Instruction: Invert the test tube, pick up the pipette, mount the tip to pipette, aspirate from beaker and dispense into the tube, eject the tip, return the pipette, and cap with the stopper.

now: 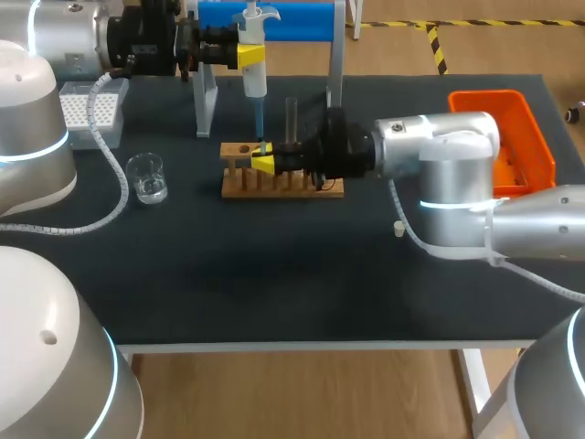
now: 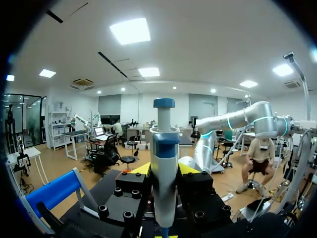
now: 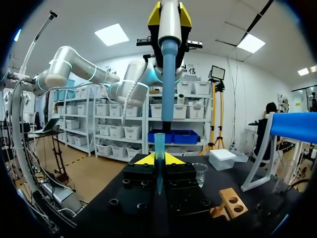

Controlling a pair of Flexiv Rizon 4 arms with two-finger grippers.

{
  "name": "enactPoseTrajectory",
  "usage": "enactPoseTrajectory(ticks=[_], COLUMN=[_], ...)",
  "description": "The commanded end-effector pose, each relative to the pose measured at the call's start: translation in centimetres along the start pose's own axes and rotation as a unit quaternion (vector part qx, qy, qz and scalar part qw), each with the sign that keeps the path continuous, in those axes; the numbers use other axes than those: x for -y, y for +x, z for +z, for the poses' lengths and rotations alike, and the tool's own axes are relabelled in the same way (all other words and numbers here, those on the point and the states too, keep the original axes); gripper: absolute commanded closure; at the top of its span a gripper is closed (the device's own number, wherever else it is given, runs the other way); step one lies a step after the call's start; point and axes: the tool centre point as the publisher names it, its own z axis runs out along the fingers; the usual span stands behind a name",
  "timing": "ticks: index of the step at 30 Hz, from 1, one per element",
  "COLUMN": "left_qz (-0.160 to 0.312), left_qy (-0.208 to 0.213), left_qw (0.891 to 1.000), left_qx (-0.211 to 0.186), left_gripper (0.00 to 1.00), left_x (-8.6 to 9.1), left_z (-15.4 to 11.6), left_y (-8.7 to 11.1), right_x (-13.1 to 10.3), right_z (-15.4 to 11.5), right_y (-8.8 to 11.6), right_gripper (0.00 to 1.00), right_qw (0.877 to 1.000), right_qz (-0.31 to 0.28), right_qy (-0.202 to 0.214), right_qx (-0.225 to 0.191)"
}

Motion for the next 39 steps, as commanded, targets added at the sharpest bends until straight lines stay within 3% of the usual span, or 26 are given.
enactPoseTrajectory(ticks=[1,21,39], left_qz=[0.0,0.0,0.0], left_qy=[0.0,0.0,0.0], left_qw=[1.0,1.0,1.0], left_qx=[0.001,0.001,0.001], left_gripper=[1.0,1.0,1.0], left_x=[0.0,0.0,0.0], left_z=[0.0,0.0,0.0], left_y=[0.1,0.1,0.1], right_x=[0.0,-0.7,0.6], right_z=[0.0,0.0,0.1], right_y=[0.1,-0.1,-0.5], right_gripper=[1.0,1.0,1.0], right_qw=[1.0,1.0,1.0], right_qz=[-0.001,-0.008,0.0], right_qy=[0.0,-0.001,0.016], right_qx=[0.003,0.003,0.005])
